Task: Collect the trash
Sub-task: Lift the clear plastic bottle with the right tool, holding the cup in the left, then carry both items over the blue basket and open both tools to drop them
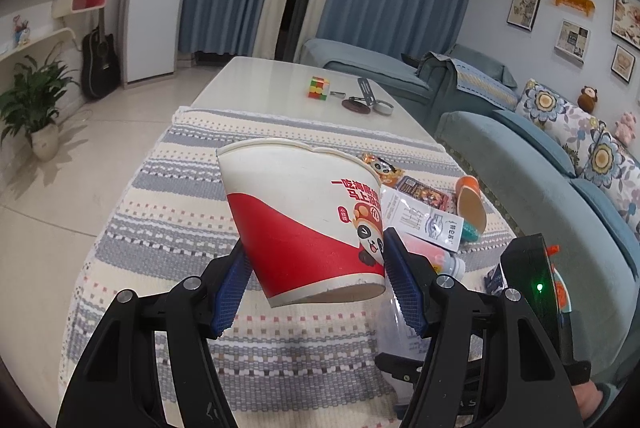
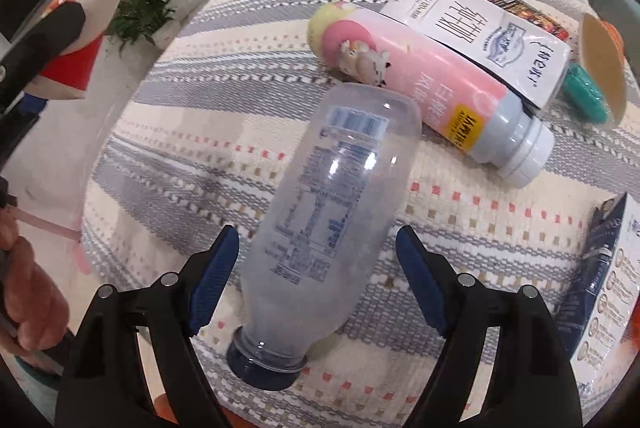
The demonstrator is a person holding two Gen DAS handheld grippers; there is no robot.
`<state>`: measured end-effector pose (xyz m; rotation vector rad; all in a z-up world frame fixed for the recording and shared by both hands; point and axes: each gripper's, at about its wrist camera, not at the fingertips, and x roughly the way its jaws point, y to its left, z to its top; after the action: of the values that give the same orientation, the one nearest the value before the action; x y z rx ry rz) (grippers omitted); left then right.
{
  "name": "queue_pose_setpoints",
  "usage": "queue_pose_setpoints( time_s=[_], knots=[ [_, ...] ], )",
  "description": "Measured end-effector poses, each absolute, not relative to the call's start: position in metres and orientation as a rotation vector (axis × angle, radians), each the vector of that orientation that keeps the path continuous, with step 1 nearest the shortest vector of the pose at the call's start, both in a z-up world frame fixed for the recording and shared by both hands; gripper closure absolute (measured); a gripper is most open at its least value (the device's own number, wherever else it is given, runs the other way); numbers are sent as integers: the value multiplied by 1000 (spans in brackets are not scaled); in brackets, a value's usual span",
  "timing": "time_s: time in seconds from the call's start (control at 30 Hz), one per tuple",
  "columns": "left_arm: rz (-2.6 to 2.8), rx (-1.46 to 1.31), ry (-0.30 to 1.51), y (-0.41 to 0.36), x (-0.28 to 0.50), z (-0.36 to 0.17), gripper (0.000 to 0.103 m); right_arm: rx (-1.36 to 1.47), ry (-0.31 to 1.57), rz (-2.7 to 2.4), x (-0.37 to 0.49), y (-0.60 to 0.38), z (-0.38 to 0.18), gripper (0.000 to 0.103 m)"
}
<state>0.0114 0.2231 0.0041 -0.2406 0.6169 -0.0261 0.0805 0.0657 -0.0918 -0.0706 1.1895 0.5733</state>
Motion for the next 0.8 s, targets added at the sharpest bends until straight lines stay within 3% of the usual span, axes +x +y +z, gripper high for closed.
queue_pose_setpoints(
  time_s=[0.17, 0.3, 0.4, 0.6, 0.8],
  knots=[
    [-33, -234, 615, 215, 11, 4, 41, -132, 1142, 505, 77, 77, -85, 26],
    [-37, -214, 616, 210, 11, 4, 41, -198, 1109, 558, 67, 86, -83, 40],
    [-37, -213, 618, 210, 10, 4, 41, -190, 1113, 569, 62, 84, -81, 45],
    [-57, -207, 599, 203, 4, 14, 41, -97, 1108, 560, 56, 46, -71, 47],
    [-126, -186, 561, 171, 6, 42, 41, 12, 962, 517, 38, -25, -16, 47]
  ],
)
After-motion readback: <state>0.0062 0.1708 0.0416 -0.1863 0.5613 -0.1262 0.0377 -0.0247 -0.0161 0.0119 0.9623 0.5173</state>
